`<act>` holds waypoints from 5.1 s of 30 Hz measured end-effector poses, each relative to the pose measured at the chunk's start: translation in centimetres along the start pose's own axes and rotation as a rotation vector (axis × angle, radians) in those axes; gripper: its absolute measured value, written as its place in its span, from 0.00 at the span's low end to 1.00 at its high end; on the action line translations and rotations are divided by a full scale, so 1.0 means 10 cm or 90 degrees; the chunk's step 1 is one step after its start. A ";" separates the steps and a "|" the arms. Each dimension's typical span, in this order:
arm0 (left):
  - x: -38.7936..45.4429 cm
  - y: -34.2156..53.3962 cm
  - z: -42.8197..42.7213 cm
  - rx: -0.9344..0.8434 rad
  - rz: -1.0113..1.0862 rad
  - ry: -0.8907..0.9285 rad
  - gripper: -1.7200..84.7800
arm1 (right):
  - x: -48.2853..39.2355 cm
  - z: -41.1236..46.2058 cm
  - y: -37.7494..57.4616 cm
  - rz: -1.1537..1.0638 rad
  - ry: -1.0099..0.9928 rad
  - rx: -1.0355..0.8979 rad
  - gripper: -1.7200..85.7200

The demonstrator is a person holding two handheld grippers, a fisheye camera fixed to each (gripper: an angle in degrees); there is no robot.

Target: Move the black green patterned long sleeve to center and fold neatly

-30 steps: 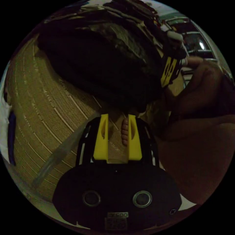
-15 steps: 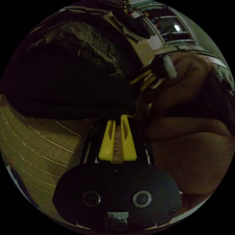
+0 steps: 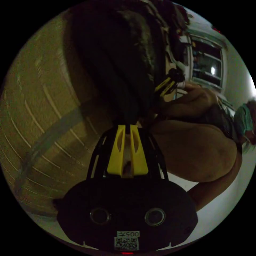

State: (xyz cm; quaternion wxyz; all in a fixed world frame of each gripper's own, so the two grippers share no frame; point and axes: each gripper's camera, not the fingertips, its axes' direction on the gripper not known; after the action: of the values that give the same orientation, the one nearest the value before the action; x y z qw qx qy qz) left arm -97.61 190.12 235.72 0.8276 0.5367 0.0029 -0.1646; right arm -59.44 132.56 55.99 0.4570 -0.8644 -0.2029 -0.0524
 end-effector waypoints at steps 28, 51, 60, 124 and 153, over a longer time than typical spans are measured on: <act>0.13 -0.38 0.82 0.053 0.192 0.052 0.01 | -0.32 0.26 -1.86 -0.016 -0.173 -0.020 0.12; 0.01 0.10 -0.67 0.291 0.288 0.053 0.01 | -2.22 -1.47 -2.99 -0.080 -0.200 0.092 0.01; -0.57 0.87 -1.95 0.682 0.077 -0.292 0.02 | -3.91 -3.14 -3.64 -0.149 0.123 0.221 0.01; -2.34 -2.60 -4.08 0.646 -0.046 -0.139 0.07 | -2.93 -5.68 2.76 0.430 0.309 0.547 0.03; -0.35 -3.18 -3.06 0.363 0.102 -0.424 0.01 | -2.74 -5.45 3.42 0.590 0.376 0.431 0.01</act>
State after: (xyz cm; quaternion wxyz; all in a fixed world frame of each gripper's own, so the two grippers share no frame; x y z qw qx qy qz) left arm -104.46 206.50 195.14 0.6126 0.6598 -0.3507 -0.2576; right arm -65.66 62.91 53.58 0.7160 -0.6198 0.3207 -0.0181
